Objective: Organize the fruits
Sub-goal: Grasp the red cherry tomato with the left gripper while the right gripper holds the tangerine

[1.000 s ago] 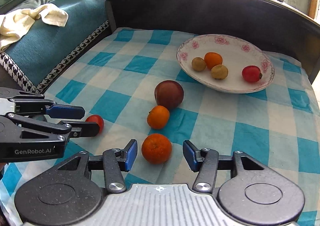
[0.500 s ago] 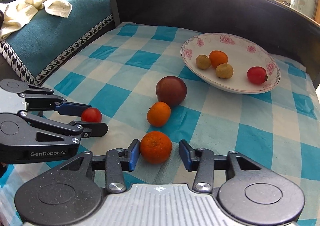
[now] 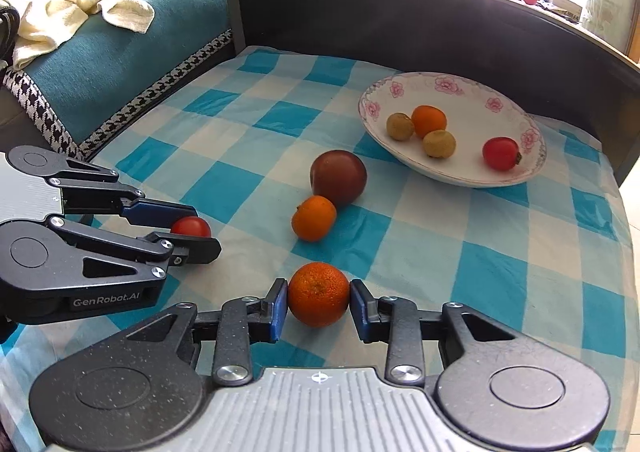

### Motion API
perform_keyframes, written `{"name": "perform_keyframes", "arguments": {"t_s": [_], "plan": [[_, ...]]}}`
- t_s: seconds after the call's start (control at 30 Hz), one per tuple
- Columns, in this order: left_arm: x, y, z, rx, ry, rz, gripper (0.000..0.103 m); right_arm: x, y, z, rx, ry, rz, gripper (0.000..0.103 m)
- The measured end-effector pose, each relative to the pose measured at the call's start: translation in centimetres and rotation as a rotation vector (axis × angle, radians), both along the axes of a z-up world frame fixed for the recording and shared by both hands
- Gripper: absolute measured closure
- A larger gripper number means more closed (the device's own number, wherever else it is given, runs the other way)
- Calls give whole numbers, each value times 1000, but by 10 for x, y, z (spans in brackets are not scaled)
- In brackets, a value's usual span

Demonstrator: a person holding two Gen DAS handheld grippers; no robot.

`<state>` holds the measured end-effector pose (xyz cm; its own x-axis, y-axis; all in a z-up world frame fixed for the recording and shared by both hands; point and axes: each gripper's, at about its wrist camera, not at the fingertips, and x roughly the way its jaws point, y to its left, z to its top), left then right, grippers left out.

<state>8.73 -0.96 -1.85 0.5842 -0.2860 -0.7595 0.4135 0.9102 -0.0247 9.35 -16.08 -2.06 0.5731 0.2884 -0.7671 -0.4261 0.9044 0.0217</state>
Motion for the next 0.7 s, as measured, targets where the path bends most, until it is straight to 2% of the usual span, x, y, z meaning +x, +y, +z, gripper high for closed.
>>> {"name": "perform_keyframes", "arguments": {"t_s": [0.17,0.27,0.37,0.7], "plan": [[-8,-10,-4,-4,13,-56,66,-12,-10,3,-15,-4,-28,76],[-12,-13,-4,20,-5,-75,65,-16,-15,-1,-27,14,-49,75],[-15,-11,-7,24,1,-78,61,-21,-16,-4,-33,10,-46,74],[-16,-6,-8,16,-4,-84,57,-18,-19,-7,-9,14,-54,68]]}}
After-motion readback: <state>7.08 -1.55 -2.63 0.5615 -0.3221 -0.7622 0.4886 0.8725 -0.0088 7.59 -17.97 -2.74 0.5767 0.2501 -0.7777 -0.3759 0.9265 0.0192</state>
